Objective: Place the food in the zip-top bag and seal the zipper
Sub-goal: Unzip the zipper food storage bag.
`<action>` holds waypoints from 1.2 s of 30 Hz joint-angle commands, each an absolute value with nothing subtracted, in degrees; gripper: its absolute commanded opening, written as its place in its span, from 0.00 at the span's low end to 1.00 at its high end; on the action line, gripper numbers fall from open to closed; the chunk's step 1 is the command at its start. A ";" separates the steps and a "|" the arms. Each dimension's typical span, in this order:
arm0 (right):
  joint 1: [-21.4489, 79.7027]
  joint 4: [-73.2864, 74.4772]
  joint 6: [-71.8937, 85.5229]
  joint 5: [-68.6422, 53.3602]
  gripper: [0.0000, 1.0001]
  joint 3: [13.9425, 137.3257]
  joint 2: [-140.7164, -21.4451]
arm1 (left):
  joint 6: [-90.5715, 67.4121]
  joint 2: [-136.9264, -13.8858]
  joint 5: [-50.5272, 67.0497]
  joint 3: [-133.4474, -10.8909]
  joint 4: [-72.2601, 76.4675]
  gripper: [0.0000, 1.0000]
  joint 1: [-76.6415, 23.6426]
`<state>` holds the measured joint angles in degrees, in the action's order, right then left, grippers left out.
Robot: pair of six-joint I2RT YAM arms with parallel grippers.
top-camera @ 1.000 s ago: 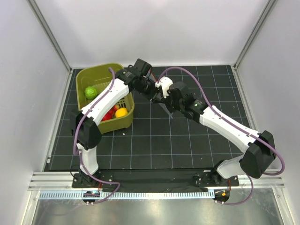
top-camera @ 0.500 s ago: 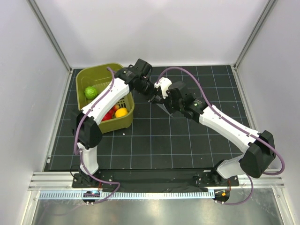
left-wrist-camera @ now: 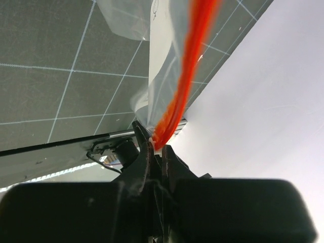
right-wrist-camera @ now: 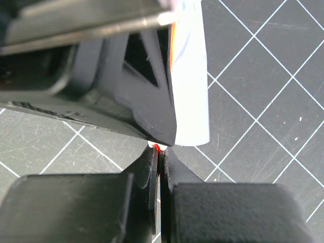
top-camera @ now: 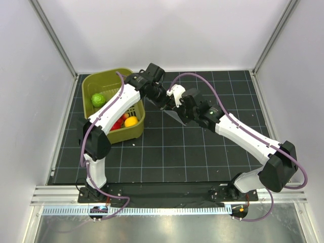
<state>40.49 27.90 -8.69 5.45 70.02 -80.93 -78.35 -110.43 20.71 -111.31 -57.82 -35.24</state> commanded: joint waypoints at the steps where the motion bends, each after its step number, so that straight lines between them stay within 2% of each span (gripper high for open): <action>1: 41.31 27.25 -8.79 5.10 0.01 73.39 -78.58 | -76.47 -110.66 19.43 -113.03 -58.19 0.00 -35.42; 22: 41.57 30.75 -8.70 10.28 0.01 62.49 -67.86 | -75.76 -109.51 15.56 -111.62 -62.67 0.00 -29.80; 36: 41.49 36.56 -7.12 8.79 0.01 59.24 -61.00 | -72.16 -111.71 13.98 -112.50 -63.19 0.00 -19.78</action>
<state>41.30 33.54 -7.81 9.39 59.02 -63.18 -74.32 -110.74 17.50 -110.34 -62.67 -21.30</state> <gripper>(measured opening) 0.044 0.035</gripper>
